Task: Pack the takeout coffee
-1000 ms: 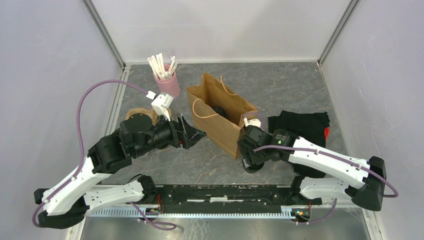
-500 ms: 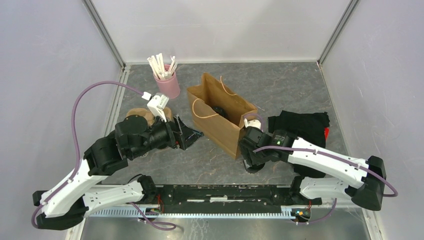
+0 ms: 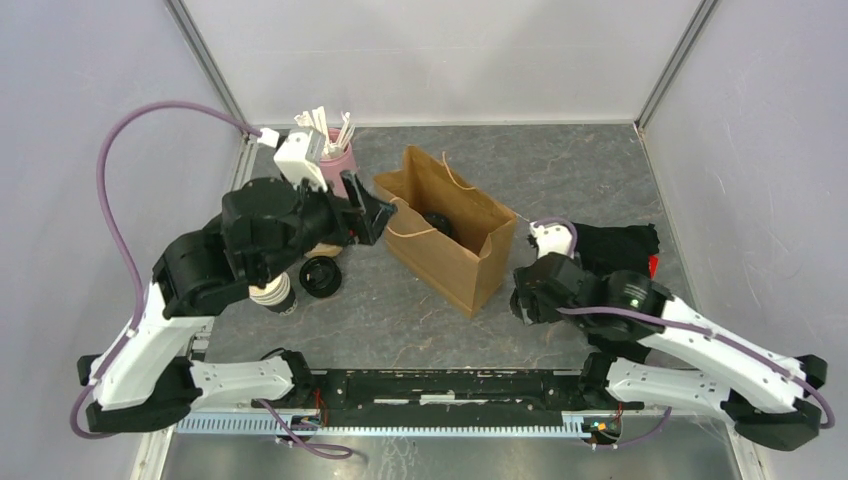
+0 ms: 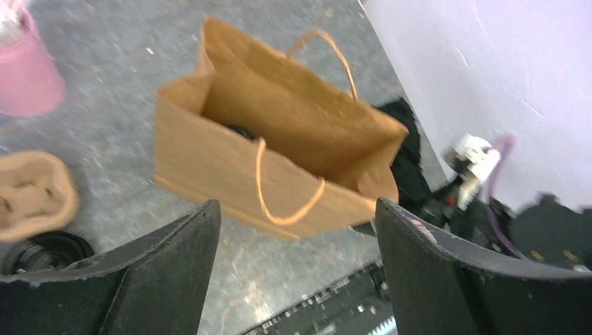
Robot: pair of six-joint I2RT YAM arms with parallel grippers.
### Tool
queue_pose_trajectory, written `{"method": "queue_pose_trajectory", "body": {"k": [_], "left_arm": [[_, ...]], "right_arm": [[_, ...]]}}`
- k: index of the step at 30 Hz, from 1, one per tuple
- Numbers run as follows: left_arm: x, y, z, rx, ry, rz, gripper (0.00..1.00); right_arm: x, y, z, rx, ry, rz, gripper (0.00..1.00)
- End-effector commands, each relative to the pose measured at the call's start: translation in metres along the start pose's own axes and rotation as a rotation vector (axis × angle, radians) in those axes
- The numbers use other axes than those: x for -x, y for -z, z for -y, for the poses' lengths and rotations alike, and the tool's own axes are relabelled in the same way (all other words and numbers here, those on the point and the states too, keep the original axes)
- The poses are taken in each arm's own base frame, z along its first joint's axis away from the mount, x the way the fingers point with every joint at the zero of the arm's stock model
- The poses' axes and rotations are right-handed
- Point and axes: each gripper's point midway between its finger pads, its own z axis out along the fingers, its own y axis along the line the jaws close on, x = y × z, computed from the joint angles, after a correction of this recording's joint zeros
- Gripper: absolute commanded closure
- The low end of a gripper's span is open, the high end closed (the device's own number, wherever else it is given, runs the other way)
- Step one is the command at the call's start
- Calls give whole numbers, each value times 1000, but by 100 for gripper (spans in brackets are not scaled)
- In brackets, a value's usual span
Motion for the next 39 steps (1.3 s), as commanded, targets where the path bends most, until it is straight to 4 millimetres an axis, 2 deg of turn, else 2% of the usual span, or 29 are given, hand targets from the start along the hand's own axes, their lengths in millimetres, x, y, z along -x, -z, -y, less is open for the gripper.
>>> {"method": "queue_pose_trajectory", "body": {"k": [1,3,6,10,15,19,23,30,36,39], "left_arm": [[38,-12,-20,173,-135,67,12],[49,-34,-23,165,-128,30,12],[56,-73,-41,102,-48,-69,16],[56,-110,-35,21,-66,-171,18],[33,-149,-45,30,-116,-305,23],[16,-162,-67,118,-142,-368,28],[4,-166,-88,204,-175,-398,30],[-13,-185,-93,190,-194,-443,34],[-19,-199,-100,212,-208,-456,44],[-23,-203,-110,255,-230,-470,51]], "right_arm": [[31,30,32,-72,3,164,91],[44,40,35,-58,16,228,96],[66,55,38,-43,39,322,100],[89,76,47,-72,87,394,100],[102,89,58,-131,186,412,100],[111,100,65,-160,219,430,100],[128,118,66,-143,231,504,100],[148,139,68,-129,245,582,100],[164,151,57,-74,262,645,100],[174,158,47,-24,257,688,100]]}}
